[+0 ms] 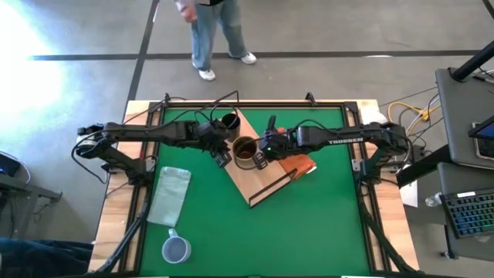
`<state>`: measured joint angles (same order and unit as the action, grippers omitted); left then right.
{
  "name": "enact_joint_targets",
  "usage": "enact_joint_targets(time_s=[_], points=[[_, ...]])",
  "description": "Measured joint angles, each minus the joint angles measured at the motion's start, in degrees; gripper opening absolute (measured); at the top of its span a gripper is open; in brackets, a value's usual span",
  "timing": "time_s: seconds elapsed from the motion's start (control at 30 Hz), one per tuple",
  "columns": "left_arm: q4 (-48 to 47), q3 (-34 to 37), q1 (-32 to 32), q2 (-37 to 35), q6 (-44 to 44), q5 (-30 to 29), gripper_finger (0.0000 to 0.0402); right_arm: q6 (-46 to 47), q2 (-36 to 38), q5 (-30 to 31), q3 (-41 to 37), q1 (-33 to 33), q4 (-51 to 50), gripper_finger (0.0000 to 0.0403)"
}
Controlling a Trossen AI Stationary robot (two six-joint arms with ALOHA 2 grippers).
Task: Stack small to large cups/mugs on shelf
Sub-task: Put the blue mug on the shelf
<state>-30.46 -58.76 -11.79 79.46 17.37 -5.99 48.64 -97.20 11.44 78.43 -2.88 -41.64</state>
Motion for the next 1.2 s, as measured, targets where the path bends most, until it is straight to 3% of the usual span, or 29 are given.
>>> enact_joint_targets(time_s=[0.2, 0.33, 0.53, 0.7, 0.83, 1.03, 1.2], points=[[-2.59, -0.51, 0.01, -0.54, 0.01, 1.66, 0.0093, 0.2, 1.72, 1.04, 0.0, 0.75, -2.94, 0.0008], [-6.33, -0.64, 1.37, -3.06, 0.31, 6.29, 0.0093, 0.2, 4.26, 2.18, 0.0, 1.92, -3.2, 0.0015], [-14.57, -0.12, 7.65, -8.69, 3.28, 8.95, 0.0093, 0.26, 9.35, 6.0, 0.02, 5.19, -4.43, 0.0062], [-21.62, -0.29, 16.59, -13.2, 7.34, 10.54, 0.0093, 1.84, 12.87, 8.33, 0.0, 8.31, -6.68, 0.012], [-22.56, -0.22, 27.38, -16.87, 10.93, 10.66, 0.0093, 2.41, 14.07, 8.35, 0.02, 10.63, -7.37, 0.0156], [-23.66, 0.01, 42.94, -18.3, 24.9, 8.82, 0.0093, 4.7, 13.95, 11.61, -0.1, 13.19, -10.82, 0.0186], [-27.89, 0.11, 51.17, -15.31, 41.19, 8.51, 0.0093, 4.97, 13.43, 12.23, -0.3, 14.12, -11.41, 0.0192]])
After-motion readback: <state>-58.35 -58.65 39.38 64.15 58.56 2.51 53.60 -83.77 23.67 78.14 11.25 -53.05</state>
